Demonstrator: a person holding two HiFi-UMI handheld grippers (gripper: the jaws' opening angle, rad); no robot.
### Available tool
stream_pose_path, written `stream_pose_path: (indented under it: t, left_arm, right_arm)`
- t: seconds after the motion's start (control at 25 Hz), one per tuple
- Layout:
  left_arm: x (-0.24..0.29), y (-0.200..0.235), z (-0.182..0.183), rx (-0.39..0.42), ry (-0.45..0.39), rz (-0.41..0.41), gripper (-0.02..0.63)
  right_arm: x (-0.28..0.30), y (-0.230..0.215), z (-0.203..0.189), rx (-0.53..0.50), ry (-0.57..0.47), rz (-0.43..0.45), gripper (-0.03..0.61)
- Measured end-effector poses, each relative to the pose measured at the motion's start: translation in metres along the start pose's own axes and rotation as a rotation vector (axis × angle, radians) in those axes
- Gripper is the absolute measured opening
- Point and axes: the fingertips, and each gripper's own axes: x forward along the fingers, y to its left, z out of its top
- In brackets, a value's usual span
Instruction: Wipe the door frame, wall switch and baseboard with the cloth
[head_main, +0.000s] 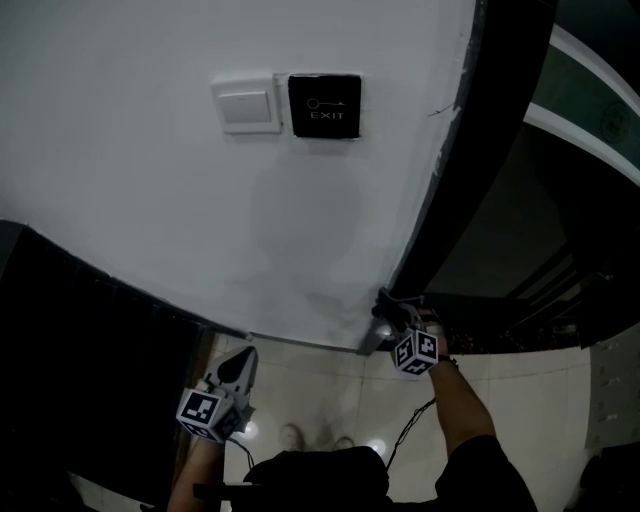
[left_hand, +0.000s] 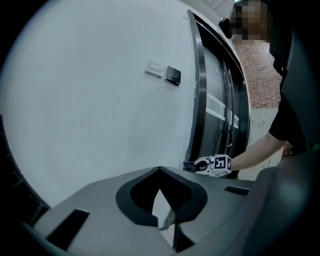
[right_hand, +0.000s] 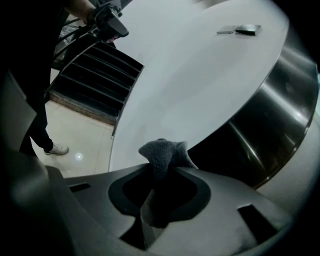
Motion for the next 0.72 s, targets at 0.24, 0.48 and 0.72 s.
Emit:
stream_pose_path:
  t: [0.24, 0.48, 0.72]
  left_arm:
    - [-0.005, 0.000, 0.006, 0.001, 0.001, 0.002, 0.002]
    - [-0.010, -0.002, 0.009, 0.006, -0.014, -0.009, 0.002]
    - [-0.017, -0.005, 0.020, 0.008, -0.058, -0.028, 0.002]
  right_arm:
    - [0.001, 0.001, 0.002, 0.055, 0.016, -0.010, 0.083]
    - [0.003, -0.001, 0.003, 0.112, 0.055, 0.002, 0.083]
    - [-0.033, -0.014, 0.043, 0.120, -0.032, -0.040, 0.083]
